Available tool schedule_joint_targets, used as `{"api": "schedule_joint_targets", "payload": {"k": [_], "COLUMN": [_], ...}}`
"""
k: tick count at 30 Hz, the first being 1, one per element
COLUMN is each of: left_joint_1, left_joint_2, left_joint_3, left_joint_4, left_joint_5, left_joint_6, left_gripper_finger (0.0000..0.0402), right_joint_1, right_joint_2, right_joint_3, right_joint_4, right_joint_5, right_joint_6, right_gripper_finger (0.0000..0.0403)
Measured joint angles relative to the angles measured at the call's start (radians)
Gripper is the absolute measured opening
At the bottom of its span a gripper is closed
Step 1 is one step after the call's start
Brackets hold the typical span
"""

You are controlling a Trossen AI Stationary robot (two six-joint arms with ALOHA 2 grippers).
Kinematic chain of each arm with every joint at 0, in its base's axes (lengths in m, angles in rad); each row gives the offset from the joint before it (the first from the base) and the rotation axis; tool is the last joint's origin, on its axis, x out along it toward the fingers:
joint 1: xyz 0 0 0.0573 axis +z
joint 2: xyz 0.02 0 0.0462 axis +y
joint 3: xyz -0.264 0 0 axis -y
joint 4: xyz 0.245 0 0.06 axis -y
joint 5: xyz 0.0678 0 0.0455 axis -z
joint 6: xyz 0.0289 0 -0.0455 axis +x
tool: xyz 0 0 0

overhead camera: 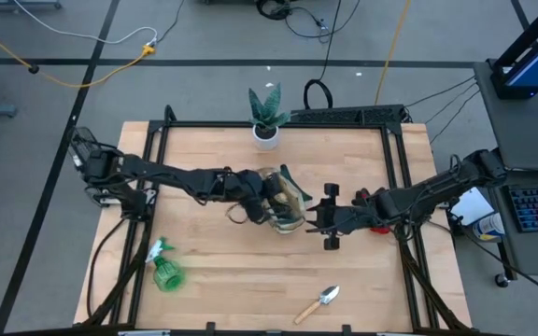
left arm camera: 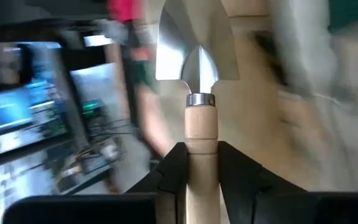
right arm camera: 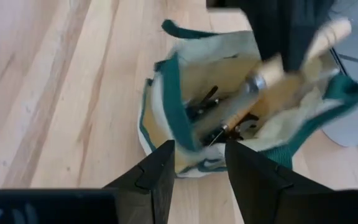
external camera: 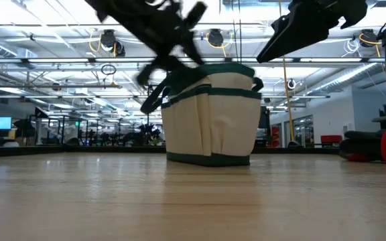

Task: Pick & Place Garden tools in Gardening bag
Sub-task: Put the left brown trowel into the gardening bag

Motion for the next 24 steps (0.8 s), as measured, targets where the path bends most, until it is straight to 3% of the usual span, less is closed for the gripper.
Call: {"api": "schedule_joint_targets", "payload": {"k": [9, 24], "left_joint_1": [0.045, 0.07], "left_joint_2": [0.058, 0.059], "left_joint_3": [0.002, 0.001], "left_joint_4": [-0.005, -0.196], "left_joint_5": [0.081, 0.233], "left_joint_6": [-0.034, -0.153], "left_gripper_finger": [0.0066, 0.0066], "right_joint_1": [0.0, 0.0], "right_joint_2": [0.0, 0.0], "right_joint_3": [-0.01, -0.104], "right_joint_4": [0.02, 0.121], "right_joint_5": [0.0, -0.004], "right_joint_6": [0.011, 0.011], "right_gripper_finger": [0.0134, 0.0134]}}
